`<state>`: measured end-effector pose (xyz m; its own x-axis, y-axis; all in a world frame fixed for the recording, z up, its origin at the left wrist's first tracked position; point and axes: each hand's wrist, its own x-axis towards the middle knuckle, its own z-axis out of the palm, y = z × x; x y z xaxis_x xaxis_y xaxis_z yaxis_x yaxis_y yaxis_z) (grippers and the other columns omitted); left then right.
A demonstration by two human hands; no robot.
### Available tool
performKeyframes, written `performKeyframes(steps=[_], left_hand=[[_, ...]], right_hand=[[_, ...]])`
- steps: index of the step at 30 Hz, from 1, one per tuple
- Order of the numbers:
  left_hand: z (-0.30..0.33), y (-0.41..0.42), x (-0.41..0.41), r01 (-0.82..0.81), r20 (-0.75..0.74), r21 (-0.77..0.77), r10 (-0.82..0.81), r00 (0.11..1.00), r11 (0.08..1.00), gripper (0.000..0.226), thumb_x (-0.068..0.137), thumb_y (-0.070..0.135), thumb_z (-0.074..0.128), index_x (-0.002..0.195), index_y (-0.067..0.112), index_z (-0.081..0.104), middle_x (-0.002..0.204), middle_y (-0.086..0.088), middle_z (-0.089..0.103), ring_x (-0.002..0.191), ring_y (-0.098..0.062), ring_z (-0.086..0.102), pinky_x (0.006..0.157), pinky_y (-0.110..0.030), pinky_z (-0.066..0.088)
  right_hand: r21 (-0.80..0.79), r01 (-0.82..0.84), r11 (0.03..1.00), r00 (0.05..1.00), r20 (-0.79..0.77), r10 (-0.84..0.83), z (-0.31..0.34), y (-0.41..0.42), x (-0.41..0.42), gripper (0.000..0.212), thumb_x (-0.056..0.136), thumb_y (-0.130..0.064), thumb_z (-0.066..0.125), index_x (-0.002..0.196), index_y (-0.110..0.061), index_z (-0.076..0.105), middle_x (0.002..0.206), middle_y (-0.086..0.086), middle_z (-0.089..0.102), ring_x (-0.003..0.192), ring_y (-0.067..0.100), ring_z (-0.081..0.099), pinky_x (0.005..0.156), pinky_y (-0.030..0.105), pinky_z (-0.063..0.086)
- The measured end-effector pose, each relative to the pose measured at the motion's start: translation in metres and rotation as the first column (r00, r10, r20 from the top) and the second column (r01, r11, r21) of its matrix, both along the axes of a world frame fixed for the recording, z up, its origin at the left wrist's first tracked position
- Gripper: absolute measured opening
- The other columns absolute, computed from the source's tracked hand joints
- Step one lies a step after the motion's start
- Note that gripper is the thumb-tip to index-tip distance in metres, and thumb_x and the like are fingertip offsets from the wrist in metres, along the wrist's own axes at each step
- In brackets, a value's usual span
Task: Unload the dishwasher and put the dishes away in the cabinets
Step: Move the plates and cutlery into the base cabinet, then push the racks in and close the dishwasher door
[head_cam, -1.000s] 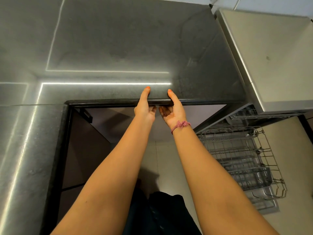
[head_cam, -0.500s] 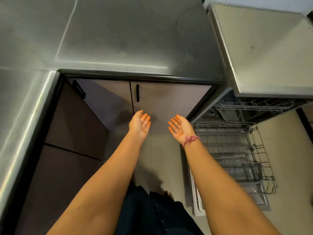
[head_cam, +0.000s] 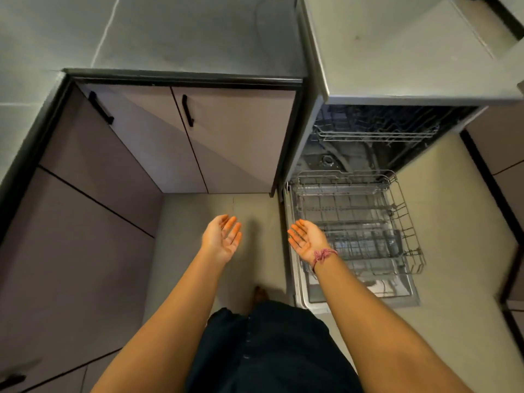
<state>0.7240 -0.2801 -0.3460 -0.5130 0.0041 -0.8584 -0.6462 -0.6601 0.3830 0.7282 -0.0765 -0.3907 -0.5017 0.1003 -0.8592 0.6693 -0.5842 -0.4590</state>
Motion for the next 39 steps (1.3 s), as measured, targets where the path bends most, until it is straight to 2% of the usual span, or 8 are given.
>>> performKeyframes(steps=[4,7,12,18,21,31,36,39], left_hand=[[-0.008,0.011,0.048,0.01,0.0,-0.02,-0.01,1.0,1.0,0.013,0.097,0.023,0.045,0.091,0.016,0.055,0.109,0.004,0.06,0.125,-0.018,0.051,0.085,-0.028,0.043],[-0.015,0.019,0.089,-0.009,0.007,-0.021,0.009,1.0,1.0,0.013,0.096,0.023,0.044,0.091,0.017,0.054,0.104,0.006,0.061,0.125,-0.016,0.051,0.09,-0.027,0.04],[-0.024,0.036,0.165,-0.055,0.025,-0.008,0.055,0.998,0.998,0.02,0.097,0.024,0.045,0.113,0.014,0.053,0.118,0.003,0.057,0.122,-0.015,0.052,0.094,-0.027,0.04],[-0.018,0.06,0.226,-0.086,0.065,-0.018,0.087,0.994,0.996,0.02,0.098,0.023,0.044,0.114,0.014,0.051,0.115,0.003,0.06,0.123,-0.016,0.052,0.092,-0.027,0.04],[-0.018,0.076,0.236,-0.097,0.057,0.002,0.096,0.994,0.995,0.016,0.098,0.023,0.043,0.107,0.014,0.053,0.11,0.003,0.059,0.123,-0.016,0.052,0.094,-0.027,0.039],[-0.03,0.15,0.24,-0.037,0.097,0.032,0.034,0.995,0.999,0.015,0.097,0.022,0.045,0.089,0.015,0.056,0.093,0.004,0.061,0.096,-0.014,0.059,0.087,-0.027,0.04],[-0.043,0.203,0.224,0.003,0.116,0.029,-0.007,0.993,1.0,0.012,0.096,0.02,0.046,0.095,0.014,0.056,0.092,0.003,0.062,0.082,-0.013,0.06,0.082,-0.028,0.044],[-0.058,0.241,0.209,0.03,0.144,0.003,-0.03,0.989,1.0,0.016,0.096,0.019,0.046,0.109,0.013,0.053,0.091,0.002,0.062,0.089,-0.016,0.061,0.082,-0.029,0.044]], right_hand=[[-0.026,0.046,0.999,0.999,0.006,-0.046,-0.01,0.021,0.053,0.03,0.098,-0.025,0.047,0.124,-0.012,0.056,0.132,0.003,0.055,0.124,0.02,0.051,0.101,0.032,0.041],[-0.038,0.063,0.997,0.998,0.024,-0.062,-0.01,0.034,0.094,0.015,0.097,-0.023,0.049,0.097,-0.013,0.06,0.112,0.002,0.06,0.116,0.019,0.054,0.101,0.032,0.041],[-0.026,0.076,0.997,0.997,0.027,-0.075,-0.014,0.06,0.161,0.018,0.096,-0.023,0.05,0.11,-0.013,0.057,0.103,0.001,0.06,0.109,0.018,0.055,0.105,0.033,0.041],[0.015,0.035,0.999,0.996,0.087,-0.036,-0.008,0.09,0.222,0.012,0.095,-0.023,0.051,0.095,-0.016,0.059,0.096,0.0,0.059,0.097,0.015,0.058,0.097,0.032,0.043],[0.034,0.015,0.999,0.996,0.088,-0.018,-0.009,0.106,0.236,0.011,0.095,-0.023,0.052,0.091,-0.016,0.059,0.091,0.0,0.059,0.086,0.013,0.058,0.09,0.031,0.045],[0.036,0.056,0.998,0.994,0.094,-0.059,-0.014,0.178,0.252,0.013,0.095,-0.025,0.052,0.096,-0.015,0.061,0.099,-0.001,0.061,0.096,0.014,0.059,0.082,0.027,0.048],[0.071,0.09,0.993,0.989,0.114,-0.097,-0.025,0.233,0.243,0.013,0.097,-0.023,0.049,0.092,-0.016,0.059,0.098,-0.001,0.06,0.103,0.015,0.056,0.09,0.028,0.045],[0.084,0.102,0.991,0.984,0.141,-0.113,-0.039,0.269,0.226,0.013,0.097,-0.021,0.047,0.091,-0.016,0.058,0.095,-0.001,0.061,0.091,0.014,0.06,0.079,0.028,0.048]])
